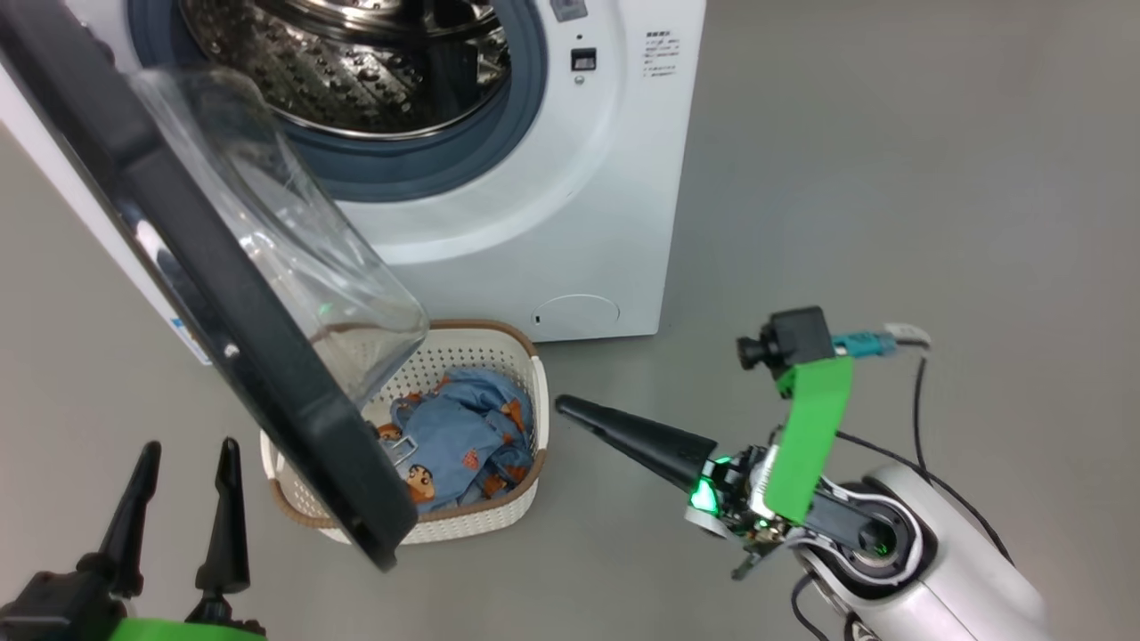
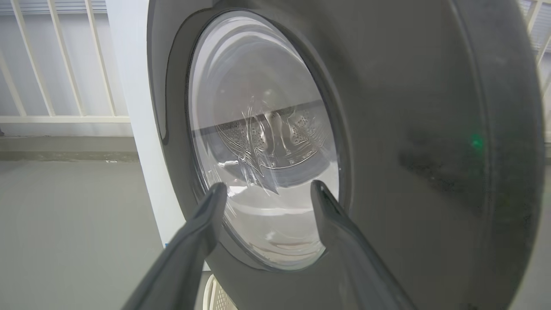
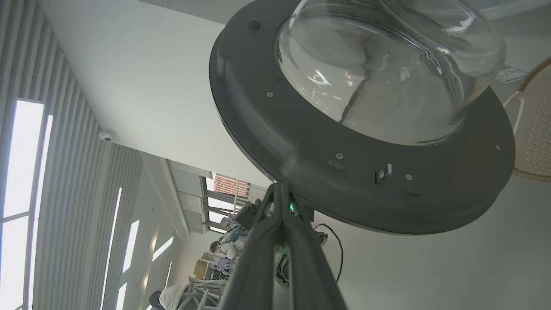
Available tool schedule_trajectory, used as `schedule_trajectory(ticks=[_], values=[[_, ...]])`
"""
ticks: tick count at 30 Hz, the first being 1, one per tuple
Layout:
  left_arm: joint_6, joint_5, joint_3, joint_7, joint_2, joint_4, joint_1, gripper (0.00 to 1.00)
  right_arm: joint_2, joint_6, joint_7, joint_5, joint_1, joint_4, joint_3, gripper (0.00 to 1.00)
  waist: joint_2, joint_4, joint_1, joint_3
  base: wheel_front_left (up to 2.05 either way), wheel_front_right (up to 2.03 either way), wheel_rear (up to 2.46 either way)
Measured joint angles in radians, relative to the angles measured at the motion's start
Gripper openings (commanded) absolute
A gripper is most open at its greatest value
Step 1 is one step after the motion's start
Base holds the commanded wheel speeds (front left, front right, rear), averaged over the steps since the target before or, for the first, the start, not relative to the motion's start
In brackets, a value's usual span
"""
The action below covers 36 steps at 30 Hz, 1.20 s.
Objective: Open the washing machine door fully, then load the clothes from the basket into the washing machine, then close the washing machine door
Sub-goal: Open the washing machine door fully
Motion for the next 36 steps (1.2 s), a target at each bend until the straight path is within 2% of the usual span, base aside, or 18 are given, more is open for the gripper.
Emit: schedule_trajectory(ticks=[6,7,8,9,10,17,24,29,36], values=[[0.0,0.012,0.013,0.0,-0.008,-0.003,0.03,1.0,-0.018,0.0,-0.101,0.0,0.093,-0.059,-0.049,0.0,0.0,-0.026,0.0,-0.021,0.0,0.0,0.0],[0.0,0.012,0.017,0.0,-0.009,-0.004,0.03,1.0,-0.019,0.0,-0.126,-0.011,0.105,-0.067,-0.059,0.09,0.0,-0.03,0.0,-0.023,0.0,0.0,0.0],[0.0,0.013,0.02,0.0,-0.011,-0.006,0.031,1.0,-0.018,0.0,-0.157,-0.022,0.117,-0.076,-0.076,0.32,0.0,-0.034,0.0,-0.024,0.0,0.0,0.0],[0.0,0.013,0.022,0.0,-0.012,-0.008,0.034,1.0,-0.018,0.0,-0.188,-0.028,0.127,-0.083,-0.093,0.45,0.0,-0.037,0.0,-0.026,0.0,0.0,0.0],[0.0,0.013,0.025,0.0,-0.014,-0.009,0.038,1.0,-0.017,0.0,-0.221,-0.047,0.137,-0.088,-0.11,1.0,0.0,-0.041,0.0,-0.027,0.0,0.0,0.0],[0.0,0.013,0.041,0.0,-0.021,-0.014,0.051,1.0,-0.007,0.0,-0.49,-0.272,0.179,-0.086,-0.195,1.0,0.0,-0.061,-0.0001,-0.032,0.0,0.0,0.0],[0.0,0.021,0.043,0.0,-0.03,-0.014,0.062,1.0,-0.011,0.0,-0.725,-0.561,0.179,-0.029,-0.233,1.0,0.0,-0.069,0.0,-0.033,0.0,0.0,0.0],[0.0,0.021,0.042,0.0,-0.031,-0.014,0.062,1.0,-0.004,0.0,-0.787,-0.828,0.199,0.05,-0.306,1.0,0.0,-0.067,0.0,-0.036,0.0,0.0,0.0],[0.0,0.021,0.042,0.0,-0.036,-0.015,0.066,1.0,0.052,0.0,-0.796,-1.215,0.276,0.039,-0.384,1.0,0.0,-0.063,0.0,-0.032,0.0,0.0,0.0]])
